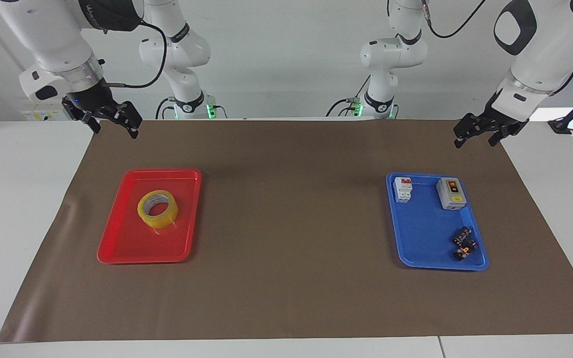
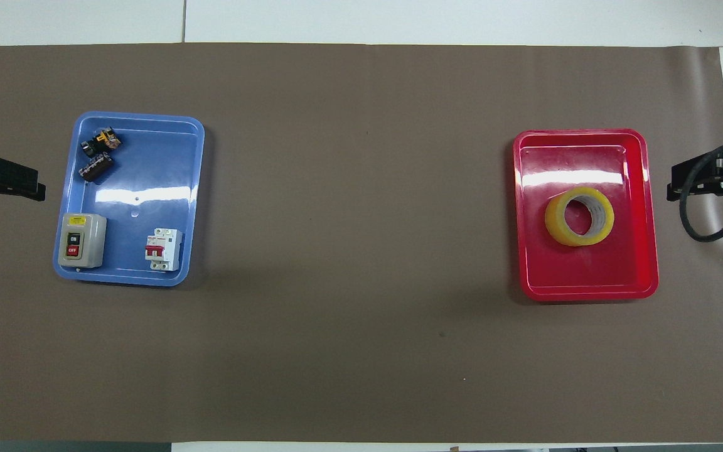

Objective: Place and move tape with both arms

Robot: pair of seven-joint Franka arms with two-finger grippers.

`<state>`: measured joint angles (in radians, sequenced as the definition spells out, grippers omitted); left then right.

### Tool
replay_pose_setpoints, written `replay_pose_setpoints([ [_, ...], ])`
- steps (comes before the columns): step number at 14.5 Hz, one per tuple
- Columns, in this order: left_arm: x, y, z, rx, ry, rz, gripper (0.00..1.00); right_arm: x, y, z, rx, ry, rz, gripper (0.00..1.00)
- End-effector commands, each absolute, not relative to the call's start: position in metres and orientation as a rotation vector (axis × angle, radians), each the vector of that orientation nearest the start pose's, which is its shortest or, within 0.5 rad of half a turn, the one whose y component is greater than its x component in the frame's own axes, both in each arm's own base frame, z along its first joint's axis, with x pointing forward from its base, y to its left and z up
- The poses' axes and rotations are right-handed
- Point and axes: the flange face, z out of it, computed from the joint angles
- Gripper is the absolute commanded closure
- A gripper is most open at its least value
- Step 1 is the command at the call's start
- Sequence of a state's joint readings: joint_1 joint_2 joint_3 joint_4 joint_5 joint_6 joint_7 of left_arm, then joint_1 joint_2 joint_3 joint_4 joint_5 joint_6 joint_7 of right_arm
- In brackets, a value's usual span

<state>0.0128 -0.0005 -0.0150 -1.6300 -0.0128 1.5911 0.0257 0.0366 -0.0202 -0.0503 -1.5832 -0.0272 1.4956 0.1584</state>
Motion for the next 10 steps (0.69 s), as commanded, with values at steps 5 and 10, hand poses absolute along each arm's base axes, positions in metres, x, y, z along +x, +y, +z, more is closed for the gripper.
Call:
replay_pose_setpoints([
  [5, 0.547, 0.001, 0.603, -3.15, 0.06, 0.055, 0.0, 0.538, -0.003, 0.646, -3.168, 0.214, 0.079, 0.0],
  [10, 0.547, 0.001, 0.603, -3.15, 0.06, 0.055, 0.0, 0.536, -0.002, 0.645, -3.175, 0.118, 0.103, 0.0],
])
